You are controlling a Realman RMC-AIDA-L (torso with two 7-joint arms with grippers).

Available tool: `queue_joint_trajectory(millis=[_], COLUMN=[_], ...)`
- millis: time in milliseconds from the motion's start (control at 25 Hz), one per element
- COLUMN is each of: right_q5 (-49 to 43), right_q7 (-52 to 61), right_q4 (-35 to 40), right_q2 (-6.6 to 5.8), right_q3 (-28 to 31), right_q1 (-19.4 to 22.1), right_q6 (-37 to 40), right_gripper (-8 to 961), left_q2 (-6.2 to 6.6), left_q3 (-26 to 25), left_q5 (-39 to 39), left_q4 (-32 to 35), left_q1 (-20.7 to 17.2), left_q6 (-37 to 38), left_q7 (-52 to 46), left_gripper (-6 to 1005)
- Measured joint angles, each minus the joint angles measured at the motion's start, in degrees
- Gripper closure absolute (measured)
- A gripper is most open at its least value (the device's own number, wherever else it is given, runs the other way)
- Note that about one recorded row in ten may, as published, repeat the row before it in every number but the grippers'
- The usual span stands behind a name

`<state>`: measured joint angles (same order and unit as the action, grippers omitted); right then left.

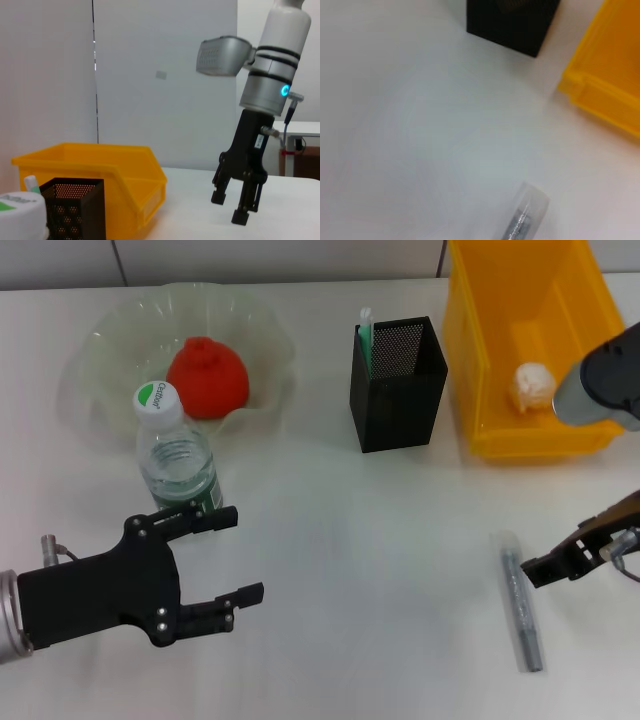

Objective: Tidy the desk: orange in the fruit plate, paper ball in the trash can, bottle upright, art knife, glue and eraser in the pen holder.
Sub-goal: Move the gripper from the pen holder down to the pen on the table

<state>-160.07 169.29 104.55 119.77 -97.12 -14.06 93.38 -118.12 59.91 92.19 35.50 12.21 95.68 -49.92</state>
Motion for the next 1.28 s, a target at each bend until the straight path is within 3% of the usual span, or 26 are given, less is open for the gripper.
queue_joint_trajectory(millis=[440,920,1160,1240,1280], right_q5=[3.69,7.13,7.15,7.28,7.67], right_q7=[0.02,-1.41,-2.73,-2.96,-2.97], right_q4=[-10.55,-18.50,-21.34,-21.19,-20.80], right_q2=[0.00,-0.46,-0.56,-0.55,-0.48], right_q3=[-0.21,0.42,0.44,0.45,0.43], right_q1=[-1.75,-5.58,-7.07,-7.08,-6.93], right_q6=[-7.67,-9.40,-10.22,-10.26,-10.24], right_gripper=[216,258,359,524,537], left_q2=[0.00,0.00,0.00,0.00,0.00], left_q3=[0.28,0.29,0.25,0.23,0.22], left_q5=[0.00,0.00,0.00,0.00,0.00], left_q4=[0.00,0.10,0.10,0.10,0.10], left_q1=[-0.09,-0.07,-0.17,-0.16,-0.15], left_q6=[0.21,0.31,0.31,0.29,0.28], left_q7=[0.08,0.09,0.09,0.08,0.08], left_gripper=[199,199,199,199,199])
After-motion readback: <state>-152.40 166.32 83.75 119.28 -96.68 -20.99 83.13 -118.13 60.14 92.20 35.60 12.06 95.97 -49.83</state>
